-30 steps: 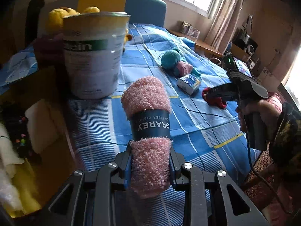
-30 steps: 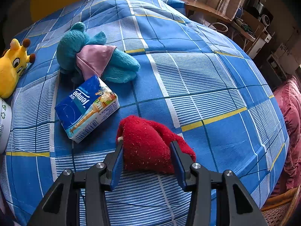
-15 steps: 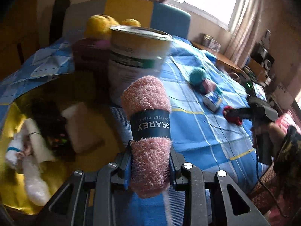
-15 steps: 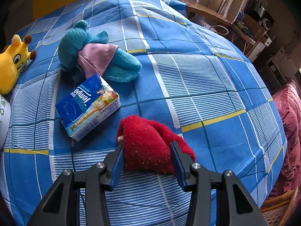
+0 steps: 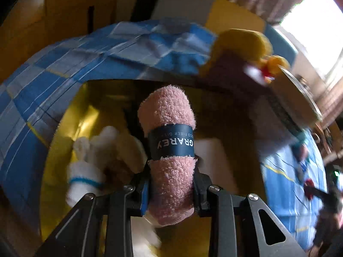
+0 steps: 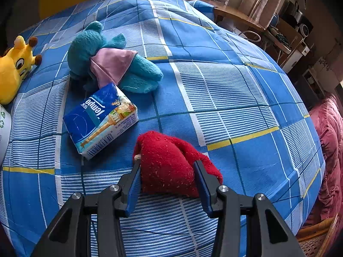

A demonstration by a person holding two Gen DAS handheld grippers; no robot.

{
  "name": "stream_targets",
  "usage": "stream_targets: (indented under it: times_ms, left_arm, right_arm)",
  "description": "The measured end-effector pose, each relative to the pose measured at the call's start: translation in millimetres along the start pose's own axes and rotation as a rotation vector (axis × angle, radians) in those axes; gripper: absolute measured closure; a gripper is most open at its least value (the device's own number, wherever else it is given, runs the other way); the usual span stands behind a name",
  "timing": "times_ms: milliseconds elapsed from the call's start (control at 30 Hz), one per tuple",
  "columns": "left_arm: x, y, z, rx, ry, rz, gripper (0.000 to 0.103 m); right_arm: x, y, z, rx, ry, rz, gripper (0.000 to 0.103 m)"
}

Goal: Organize soft objects
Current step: 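Carry the pink towel into the gold tray and open the left gripper, then lift the red knit item with the right gripper and release it in the tray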

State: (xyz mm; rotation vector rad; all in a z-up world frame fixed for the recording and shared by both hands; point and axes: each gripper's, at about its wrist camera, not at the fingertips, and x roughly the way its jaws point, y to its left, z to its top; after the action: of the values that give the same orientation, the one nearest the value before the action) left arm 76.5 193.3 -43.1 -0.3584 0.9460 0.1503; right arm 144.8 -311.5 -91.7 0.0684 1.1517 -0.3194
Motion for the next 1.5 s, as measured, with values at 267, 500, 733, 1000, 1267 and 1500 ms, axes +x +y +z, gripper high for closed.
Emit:
stream_targets:
  times_ms: [267, 500, 733, 1000, 1267, 1500]
  left_arm:
    - [12.6, 12.7, 8.6, 0.002, -0.011, 0.066, 0.061]
    - [-8.7, 7.5, -9.6, 0.054, -0.087, 0.101, 0.049]
    - [-37.0, -5.5, -28.4, 0.165, -0.183, 0.11, 0.045]
    - [-61.2, -15.3, -44.9, 0.222, -0.216, 0.074, 0.044]
    - [-71.5, -19.5, -51.3, 0.245, -0.231, 0.046, 0.044]
    - [-72.9, -19.7, -53.9, 0.248, -0.22, 0.025, 0.044]
  right_arm:
    - [0.1, 0.7, -0.7, -0.007, -0.001, -0.006, 0.056]
    - [0.3, 1.8, -0.7, -0.015, -0.004, -0.014, 0.056]
    - [-0.6, 2.5, -1.0, -0.019, -0.006, -0.017, 0.056]
    - [-1.0, 3.8, 0.4, -0.026, -0.009, -0.02, 0.06]
    - [-3.0, 2.1, 4.2, -0.001, -0.013, -0.008, 0.072]
    - [-8.2, -11.5, 10.6, 0.079, -0.033, 0.019, 0.074]
